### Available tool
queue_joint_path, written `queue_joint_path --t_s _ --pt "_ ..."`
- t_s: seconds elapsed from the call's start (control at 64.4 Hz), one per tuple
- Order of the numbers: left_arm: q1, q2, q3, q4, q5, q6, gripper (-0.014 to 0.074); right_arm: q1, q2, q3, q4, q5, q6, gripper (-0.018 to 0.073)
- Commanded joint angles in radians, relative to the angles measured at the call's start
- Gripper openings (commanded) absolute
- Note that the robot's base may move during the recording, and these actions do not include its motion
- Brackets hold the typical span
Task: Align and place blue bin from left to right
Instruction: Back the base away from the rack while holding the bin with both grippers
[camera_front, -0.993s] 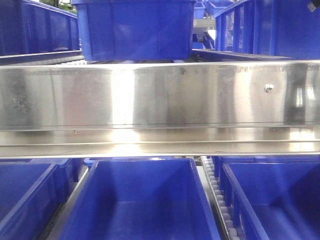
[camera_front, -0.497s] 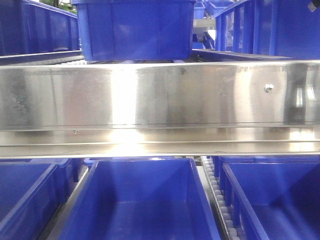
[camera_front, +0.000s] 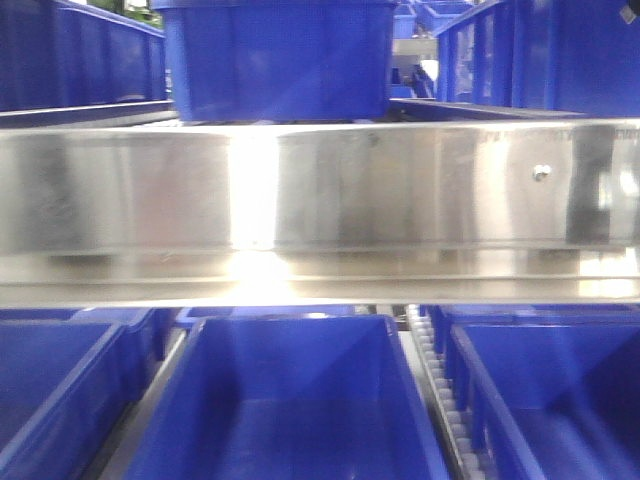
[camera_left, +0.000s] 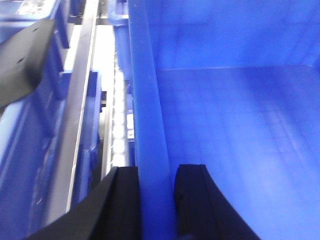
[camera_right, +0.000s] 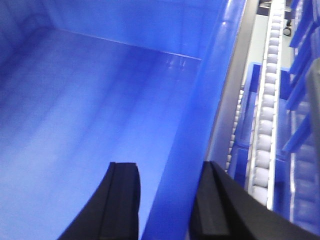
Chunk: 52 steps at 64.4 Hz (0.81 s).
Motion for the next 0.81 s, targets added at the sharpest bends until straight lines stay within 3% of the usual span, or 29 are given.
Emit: queue_joint_path --t_s 0.0,0.792 --pt "-0.013 -0.026 -0.016 -0.004 -0.099 0.007 -0.0008 -0.005 -0.008 -0.008 -0.014 -0.082 -0.003 -0.0079" --pt "-0.013 -0.026 -0.016 -0.004 -0.099 0.007 -0.0008 -0.005 -0.008 -0.008 -0.014 -0.082 -0.003 -0.0079"
